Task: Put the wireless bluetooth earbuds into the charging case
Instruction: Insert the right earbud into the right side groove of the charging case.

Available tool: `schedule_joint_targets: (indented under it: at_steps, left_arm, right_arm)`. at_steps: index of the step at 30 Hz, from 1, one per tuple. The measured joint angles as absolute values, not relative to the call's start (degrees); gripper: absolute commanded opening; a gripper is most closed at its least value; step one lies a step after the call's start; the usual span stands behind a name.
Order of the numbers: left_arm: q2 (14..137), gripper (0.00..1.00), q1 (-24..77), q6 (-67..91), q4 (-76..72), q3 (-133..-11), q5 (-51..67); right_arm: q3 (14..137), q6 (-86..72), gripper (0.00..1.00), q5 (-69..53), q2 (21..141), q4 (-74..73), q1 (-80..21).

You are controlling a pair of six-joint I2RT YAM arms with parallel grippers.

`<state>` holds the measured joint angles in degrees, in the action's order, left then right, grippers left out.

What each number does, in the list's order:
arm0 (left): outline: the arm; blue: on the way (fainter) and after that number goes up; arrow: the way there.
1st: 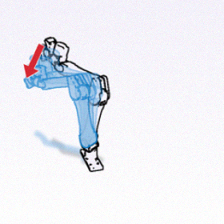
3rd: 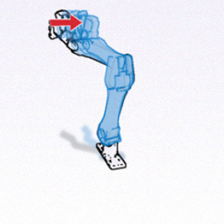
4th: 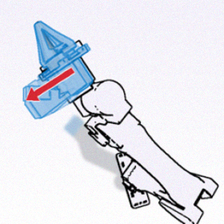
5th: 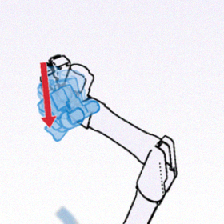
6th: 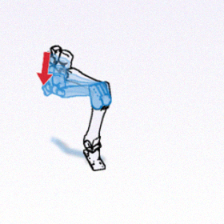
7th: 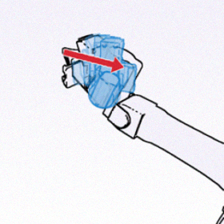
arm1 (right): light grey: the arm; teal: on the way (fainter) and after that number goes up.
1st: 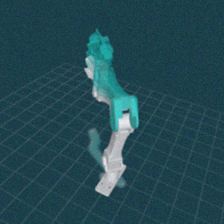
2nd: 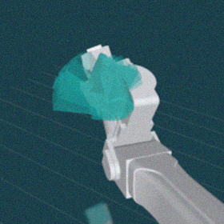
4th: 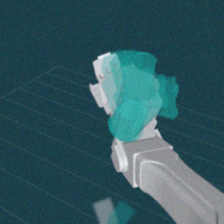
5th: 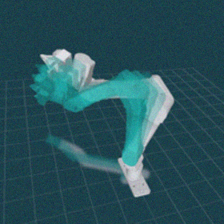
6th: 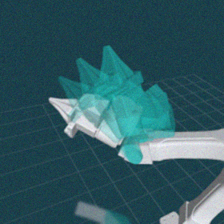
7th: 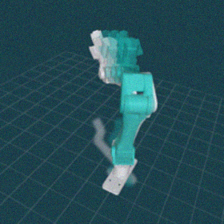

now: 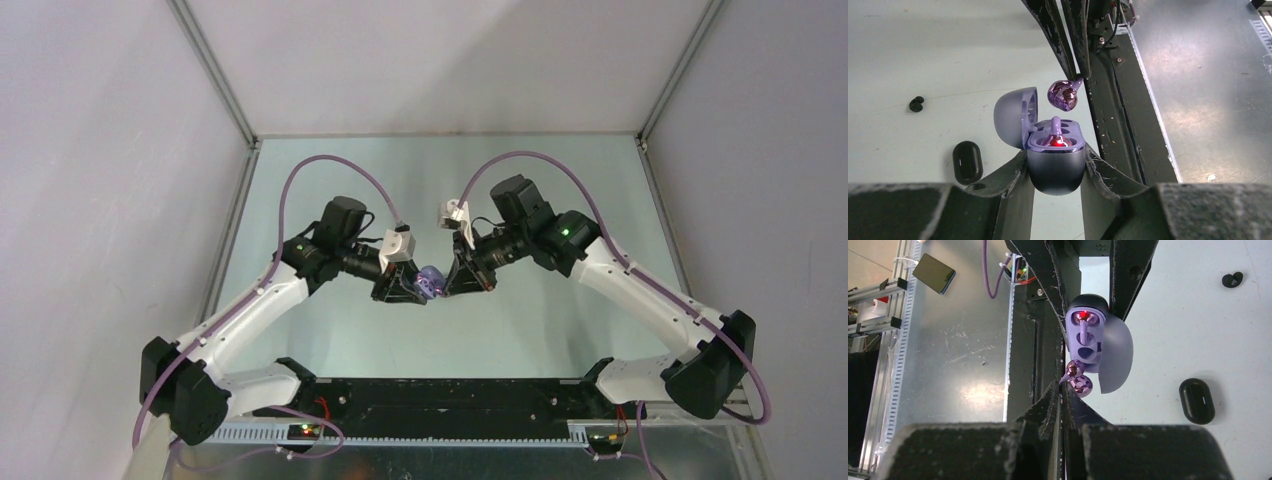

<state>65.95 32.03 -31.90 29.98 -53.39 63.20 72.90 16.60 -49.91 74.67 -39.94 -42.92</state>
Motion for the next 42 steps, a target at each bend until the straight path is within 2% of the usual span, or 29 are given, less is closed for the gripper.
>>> schedule_joint_targets:
  at_steps: [30,42]
  left_arm:
    - [66.0,0.07,32.0,-31.5,29.7,-53.4,63.6]
    - [65.8,0.07,32.0,-31.5,29.7,-53.4,63.7]
  right_arm:
    - [73.8,16.5,0.08,-48.8,77.4,-38.6,-44.5]
    - [73.8,15.5,0.19,-47.9,78.2,-37.8,-44.7]
